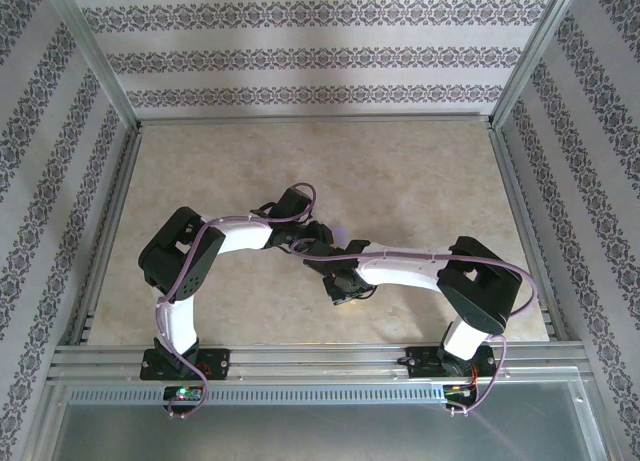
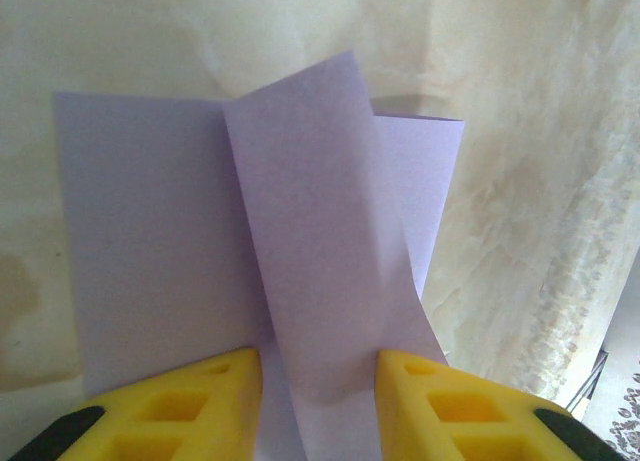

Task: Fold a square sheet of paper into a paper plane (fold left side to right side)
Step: Fourth fold the wing at the center of the table.

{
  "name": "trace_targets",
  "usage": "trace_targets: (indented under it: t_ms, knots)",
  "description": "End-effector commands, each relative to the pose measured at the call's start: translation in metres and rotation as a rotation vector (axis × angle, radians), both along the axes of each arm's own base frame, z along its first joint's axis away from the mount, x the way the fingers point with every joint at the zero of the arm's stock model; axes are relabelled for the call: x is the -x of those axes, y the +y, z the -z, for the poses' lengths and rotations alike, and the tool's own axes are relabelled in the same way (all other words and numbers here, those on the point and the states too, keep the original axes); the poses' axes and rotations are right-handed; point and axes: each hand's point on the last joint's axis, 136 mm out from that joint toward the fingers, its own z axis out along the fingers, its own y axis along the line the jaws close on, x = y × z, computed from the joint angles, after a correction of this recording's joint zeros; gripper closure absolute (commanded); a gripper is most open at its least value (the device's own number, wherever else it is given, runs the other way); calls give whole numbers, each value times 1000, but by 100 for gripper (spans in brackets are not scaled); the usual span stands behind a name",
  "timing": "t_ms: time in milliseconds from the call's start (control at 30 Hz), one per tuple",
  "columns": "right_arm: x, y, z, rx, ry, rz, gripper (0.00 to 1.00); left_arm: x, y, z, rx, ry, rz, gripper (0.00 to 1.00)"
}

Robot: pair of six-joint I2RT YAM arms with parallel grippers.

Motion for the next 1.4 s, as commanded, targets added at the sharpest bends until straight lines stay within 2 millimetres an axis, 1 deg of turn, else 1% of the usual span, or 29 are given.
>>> trace_targets:
  t_ms: [0, 200, 400, 467, 633, 733, 800, 867, 1033, 1100, 1233, 1367]
  knots:
    - [-1, 0, 3, 21, -13, 0, 85, 8, 7, 10, -61, 24, 7, 64]
    - [1, 0, 9, 13, -3, 8, 86, 9, 8, 11, -62, 27, 6, 64]
    - [0, -4, 7, -8, 1, 22, 86, 8, 8, 11, -63, 24, 5, 64]
    - [-2, -2, 2, -31, -6, 12, 86, 8, 8, 10, -62, 23, 6, 64]
    - [-9, 10, -27, -136, -52, -27, 75, 8, 8, 11, -64, 24, 6, 64]
    - [-14, 10, -43, -201, -72, -29, 69, 8, 7, 10, -62, 24, 6, 64]
    - [-17, 9, -50, -245, -81, -23, 64, 7, 7, 10, -61, 23, 5, 64]
    - [-22, 10, -54, -318, -80, -8, 62, 8, 7, 10, -60, 24, 6, 64]
    - [-41, 15, -64, -601, -51, 47, 56, 8, 7, 11, -61, 25, 9, 64]
    - [-49, 10, -67, -662, -50, 73, 56, 8, 7, 10, -60, 24, 7, 64]
    - [-60, 4, -71, -683, -63, 79, 56, 7, 7, 10, -60, 22, 6, 64]
    - [-64, 10, -69, -694, -49, 62, 56, 6, 7, 10, -59, 22, 6, 64]
